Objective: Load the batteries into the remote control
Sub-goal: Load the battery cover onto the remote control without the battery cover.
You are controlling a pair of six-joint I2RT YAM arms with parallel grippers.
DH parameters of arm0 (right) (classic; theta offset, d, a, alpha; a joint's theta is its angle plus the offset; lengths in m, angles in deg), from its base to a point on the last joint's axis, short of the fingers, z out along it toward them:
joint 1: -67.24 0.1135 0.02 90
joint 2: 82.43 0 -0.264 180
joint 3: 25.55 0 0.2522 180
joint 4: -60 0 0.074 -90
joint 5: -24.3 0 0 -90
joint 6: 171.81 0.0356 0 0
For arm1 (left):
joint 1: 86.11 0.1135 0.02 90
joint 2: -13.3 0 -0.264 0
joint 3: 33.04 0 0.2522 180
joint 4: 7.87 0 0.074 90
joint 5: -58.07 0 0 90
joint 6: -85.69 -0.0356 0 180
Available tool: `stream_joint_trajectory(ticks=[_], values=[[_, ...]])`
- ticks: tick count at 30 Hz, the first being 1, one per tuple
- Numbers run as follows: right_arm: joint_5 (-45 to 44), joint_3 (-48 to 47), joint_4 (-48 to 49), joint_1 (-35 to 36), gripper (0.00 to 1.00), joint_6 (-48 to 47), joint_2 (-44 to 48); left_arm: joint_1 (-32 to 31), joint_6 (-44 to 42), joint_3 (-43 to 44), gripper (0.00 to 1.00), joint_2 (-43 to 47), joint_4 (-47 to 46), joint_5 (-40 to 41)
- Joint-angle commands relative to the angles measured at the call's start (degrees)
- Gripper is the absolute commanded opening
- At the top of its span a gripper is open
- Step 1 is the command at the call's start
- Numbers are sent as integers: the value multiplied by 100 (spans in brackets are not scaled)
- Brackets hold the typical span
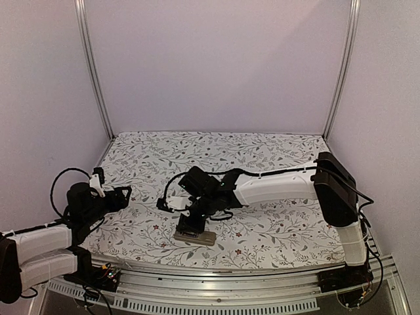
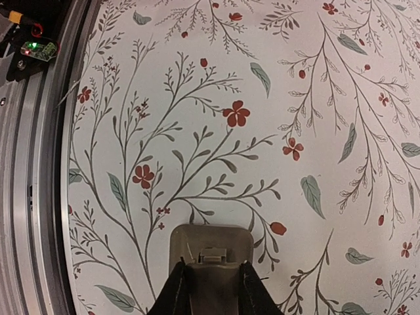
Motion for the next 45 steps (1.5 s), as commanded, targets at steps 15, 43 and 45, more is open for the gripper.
stream_joint_trajectory(ticks=[15, 43, 45], values=[[239, 237, 16, -34, 4, 455, 24, 49, 33, -69, 87, -54, -115, -48], [-42, -9, -592, -32, 2, 634, 25, 49, 29, -69, 87, -54, -112, -57], [-73, -196, -746, -32, 1, 668, -23, 49, 26, -69, 87, -54, -114, -57]])
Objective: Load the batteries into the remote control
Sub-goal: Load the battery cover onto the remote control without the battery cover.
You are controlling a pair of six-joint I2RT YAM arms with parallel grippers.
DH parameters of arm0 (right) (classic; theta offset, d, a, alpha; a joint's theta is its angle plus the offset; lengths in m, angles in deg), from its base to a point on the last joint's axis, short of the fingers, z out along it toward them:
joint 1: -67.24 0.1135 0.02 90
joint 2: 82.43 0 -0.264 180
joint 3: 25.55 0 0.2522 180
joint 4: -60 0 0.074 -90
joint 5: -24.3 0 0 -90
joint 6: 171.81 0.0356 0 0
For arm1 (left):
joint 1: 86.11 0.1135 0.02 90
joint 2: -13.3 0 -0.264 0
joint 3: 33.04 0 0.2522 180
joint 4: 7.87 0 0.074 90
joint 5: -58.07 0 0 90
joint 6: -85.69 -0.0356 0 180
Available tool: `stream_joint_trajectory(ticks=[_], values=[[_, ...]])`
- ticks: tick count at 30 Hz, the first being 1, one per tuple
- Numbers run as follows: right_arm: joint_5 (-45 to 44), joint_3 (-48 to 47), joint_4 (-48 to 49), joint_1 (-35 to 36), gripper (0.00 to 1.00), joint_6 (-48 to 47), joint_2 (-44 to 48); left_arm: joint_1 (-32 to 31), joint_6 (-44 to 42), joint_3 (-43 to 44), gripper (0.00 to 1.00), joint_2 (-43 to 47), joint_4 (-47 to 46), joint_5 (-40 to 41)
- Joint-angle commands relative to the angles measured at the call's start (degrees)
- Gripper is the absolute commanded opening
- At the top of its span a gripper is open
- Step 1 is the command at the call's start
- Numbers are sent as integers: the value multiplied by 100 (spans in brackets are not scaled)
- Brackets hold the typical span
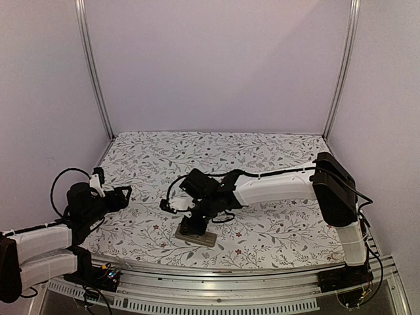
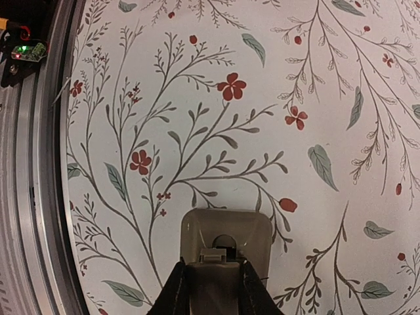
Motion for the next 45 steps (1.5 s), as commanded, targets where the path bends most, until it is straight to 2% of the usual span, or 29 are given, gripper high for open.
stream_joint_trajectory(ticks=[1, 7, 19, 29, 45], values=[[-82, -344, -632, -2, 1, 130, 6, 49, -4, -62, 87, -26, -74, -37], [-54, -336, -739, -2, 0, 358, 5, 44, -8, -62, 87, -23, -74, -37], [83, -421, -257, -2, 0, 426, -173, 44, -8, -62, 87, -24, -66, -37], [4, -120, -71, -37, 0, 613, -219, 45, -8, -62, 87, -35, -74, -37], [-164, -136, -212, -90, 0, 512, -36, 47, -9, -62, 87, -43, -70, -46]])
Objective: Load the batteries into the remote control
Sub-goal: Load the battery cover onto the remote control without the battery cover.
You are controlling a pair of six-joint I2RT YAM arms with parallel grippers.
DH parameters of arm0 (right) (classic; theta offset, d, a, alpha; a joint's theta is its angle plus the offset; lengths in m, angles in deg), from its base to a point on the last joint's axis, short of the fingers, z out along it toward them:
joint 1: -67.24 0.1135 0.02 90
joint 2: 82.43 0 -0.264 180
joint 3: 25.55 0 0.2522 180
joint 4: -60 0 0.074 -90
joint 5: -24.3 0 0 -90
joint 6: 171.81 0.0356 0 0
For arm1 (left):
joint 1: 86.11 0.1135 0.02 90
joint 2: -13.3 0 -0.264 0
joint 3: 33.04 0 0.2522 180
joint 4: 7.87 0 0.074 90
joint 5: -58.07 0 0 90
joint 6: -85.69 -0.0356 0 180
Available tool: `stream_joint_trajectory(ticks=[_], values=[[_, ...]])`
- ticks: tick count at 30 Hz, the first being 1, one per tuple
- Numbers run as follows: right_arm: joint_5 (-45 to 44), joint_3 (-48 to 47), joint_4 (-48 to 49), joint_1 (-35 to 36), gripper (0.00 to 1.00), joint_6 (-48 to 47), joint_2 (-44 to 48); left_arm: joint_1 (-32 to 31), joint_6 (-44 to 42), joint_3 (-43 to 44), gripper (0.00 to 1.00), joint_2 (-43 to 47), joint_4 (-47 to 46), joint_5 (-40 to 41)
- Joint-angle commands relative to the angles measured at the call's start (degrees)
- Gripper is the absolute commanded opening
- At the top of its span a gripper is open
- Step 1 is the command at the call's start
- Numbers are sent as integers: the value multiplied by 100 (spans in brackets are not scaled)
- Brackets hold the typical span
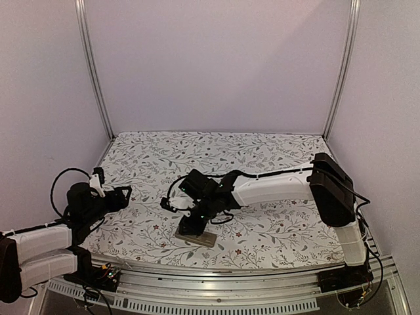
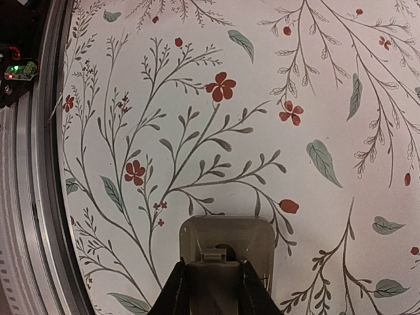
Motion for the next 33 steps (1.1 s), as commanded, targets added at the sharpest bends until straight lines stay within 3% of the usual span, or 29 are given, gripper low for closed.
stream_joint_trajectory(ticks=[1, 33], values=[[-133, -56, -182, -76, 0, -10, 100, 49, -9, -67, 87, -41, -71, -45], [-143, 203, 27, -50, 0, 200, 186, 45, 1, -62, 87, -41, -70, -37]])
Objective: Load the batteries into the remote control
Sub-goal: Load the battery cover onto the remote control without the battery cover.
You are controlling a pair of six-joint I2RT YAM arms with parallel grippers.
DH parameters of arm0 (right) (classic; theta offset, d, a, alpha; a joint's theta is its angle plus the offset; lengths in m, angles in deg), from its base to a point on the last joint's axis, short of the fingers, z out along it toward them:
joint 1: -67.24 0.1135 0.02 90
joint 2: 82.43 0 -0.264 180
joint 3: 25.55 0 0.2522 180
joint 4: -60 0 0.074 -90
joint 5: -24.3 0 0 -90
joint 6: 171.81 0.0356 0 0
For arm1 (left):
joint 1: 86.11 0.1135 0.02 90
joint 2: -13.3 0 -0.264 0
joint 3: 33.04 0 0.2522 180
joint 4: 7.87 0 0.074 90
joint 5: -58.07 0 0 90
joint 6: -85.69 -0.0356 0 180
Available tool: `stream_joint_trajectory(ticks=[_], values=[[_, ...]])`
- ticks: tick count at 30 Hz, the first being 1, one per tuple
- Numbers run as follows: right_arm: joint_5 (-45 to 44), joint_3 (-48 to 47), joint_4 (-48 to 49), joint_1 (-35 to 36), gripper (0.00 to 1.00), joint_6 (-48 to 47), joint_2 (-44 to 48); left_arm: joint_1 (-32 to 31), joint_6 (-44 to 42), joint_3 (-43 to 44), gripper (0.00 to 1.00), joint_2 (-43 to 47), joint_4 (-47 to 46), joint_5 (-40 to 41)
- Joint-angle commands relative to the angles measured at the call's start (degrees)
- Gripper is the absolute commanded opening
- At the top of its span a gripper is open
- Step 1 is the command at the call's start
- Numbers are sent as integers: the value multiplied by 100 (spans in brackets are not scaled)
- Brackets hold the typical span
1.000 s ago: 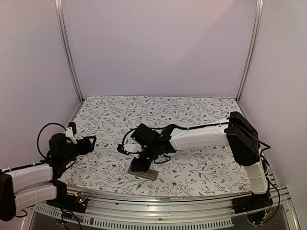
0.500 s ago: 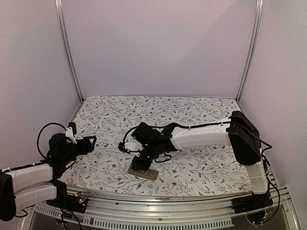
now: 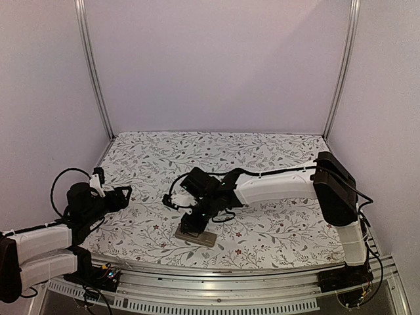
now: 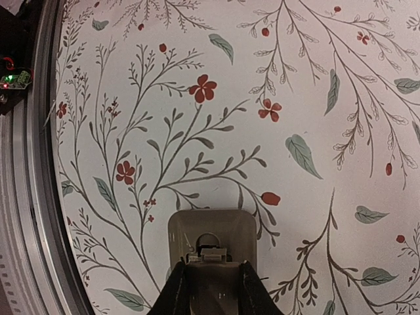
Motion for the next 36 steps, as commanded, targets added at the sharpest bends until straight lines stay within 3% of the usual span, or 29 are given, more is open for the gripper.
stream_joint_trajectory(ticks=[1, 25, 36], values=[[-42, 175, 74, -20, 0, 49, 54, 44, 5, -62, 87, -43, -71, -19], [-82, 165, 62, 86, 0, 0, 31, 45, 4, -62, 87, -52, -72, -18], [-367, 45, -35, 69, 0, -437, 12, 45, 1, -62, 87, -43, -63, -26]])
